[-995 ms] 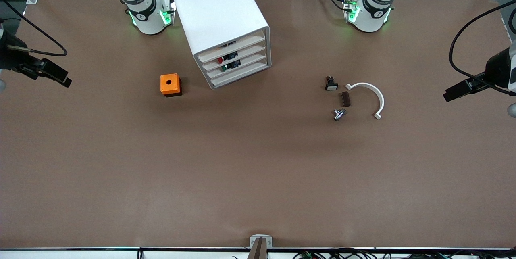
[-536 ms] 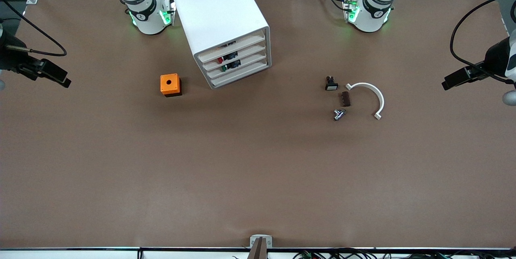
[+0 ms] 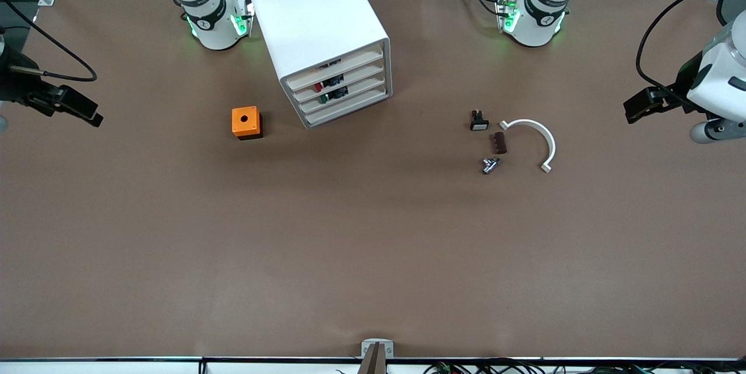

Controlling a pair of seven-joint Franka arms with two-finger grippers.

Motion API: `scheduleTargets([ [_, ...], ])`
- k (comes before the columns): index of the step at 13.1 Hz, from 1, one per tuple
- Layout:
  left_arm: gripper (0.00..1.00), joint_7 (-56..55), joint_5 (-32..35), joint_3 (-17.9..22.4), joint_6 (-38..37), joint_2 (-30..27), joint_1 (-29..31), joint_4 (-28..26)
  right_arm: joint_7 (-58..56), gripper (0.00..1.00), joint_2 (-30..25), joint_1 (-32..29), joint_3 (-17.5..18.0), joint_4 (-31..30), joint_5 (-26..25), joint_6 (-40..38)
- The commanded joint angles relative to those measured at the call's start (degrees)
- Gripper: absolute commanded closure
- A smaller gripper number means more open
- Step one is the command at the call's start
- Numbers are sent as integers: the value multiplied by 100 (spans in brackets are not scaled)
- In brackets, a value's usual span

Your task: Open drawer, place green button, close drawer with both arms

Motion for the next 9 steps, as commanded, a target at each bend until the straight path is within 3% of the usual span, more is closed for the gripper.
scheduleTargets([
  [1,0,404,-21,-431,143,-137,500,-133,-67,0,-123,-77,46,-100,-28,37],
  [5,0,387,-239,-730,152,-93,1097,-106,-146,0,-123,-77,37,-118,-28,89],
  [7,0,413,-302,-1142,117,-154,1405,-202,-146,0,-123,-77,37,-127,-28,90],
  [9,0,404,-83,-1495,308,-443,1529,-640,-146,0,-114,-86,46,-127,-28,72],
])
